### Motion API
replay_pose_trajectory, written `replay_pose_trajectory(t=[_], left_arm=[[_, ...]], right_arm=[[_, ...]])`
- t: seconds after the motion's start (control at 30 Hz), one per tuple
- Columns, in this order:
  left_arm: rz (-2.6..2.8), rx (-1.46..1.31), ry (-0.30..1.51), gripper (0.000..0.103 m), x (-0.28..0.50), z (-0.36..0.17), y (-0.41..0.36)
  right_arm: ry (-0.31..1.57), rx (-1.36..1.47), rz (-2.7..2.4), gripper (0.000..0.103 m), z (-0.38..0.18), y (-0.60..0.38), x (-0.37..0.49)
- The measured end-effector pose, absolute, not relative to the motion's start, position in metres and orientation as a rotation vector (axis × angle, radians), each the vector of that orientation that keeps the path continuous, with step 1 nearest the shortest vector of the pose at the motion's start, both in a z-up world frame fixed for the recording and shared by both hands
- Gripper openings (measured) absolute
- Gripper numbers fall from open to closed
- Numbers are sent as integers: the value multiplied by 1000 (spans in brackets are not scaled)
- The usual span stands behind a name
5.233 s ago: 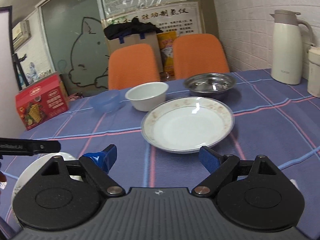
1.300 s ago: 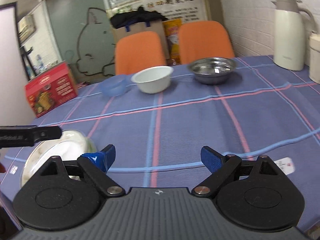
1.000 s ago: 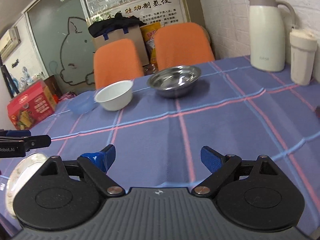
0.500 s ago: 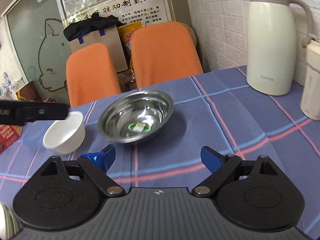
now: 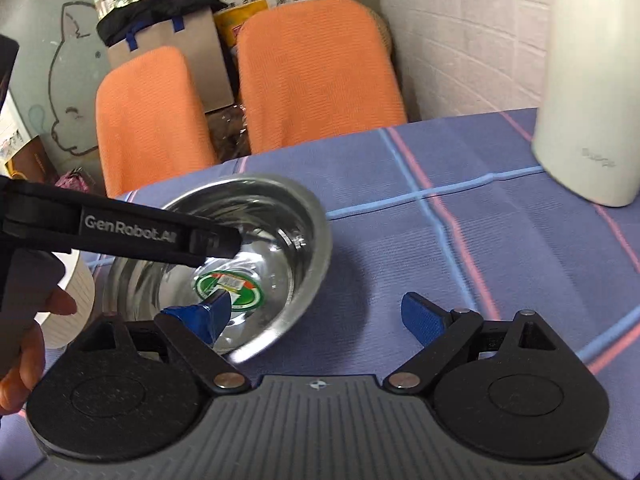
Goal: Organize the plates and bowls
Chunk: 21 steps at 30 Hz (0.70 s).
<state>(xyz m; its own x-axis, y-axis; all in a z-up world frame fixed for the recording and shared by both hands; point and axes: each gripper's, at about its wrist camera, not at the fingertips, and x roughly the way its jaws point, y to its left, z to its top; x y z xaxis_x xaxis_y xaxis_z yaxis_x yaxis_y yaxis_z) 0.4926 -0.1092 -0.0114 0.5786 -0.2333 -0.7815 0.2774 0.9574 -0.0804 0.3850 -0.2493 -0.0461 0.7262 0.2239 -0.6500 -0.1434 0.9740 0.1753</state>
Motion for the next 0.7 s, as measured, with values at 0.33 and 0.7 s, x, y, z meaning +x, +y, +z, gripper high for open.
replay_pose_trajectory(t=[0.33, 0.7], left_arm=[[-333, 126, 948, 63, 494, -23, -119], [-373, 102, 1029, 53, 460, -9, -114]], right_arm=[[717, 25, 249, 79, -45, -233, 378], [786, 57, 327, 82, -17, -223, 344]])
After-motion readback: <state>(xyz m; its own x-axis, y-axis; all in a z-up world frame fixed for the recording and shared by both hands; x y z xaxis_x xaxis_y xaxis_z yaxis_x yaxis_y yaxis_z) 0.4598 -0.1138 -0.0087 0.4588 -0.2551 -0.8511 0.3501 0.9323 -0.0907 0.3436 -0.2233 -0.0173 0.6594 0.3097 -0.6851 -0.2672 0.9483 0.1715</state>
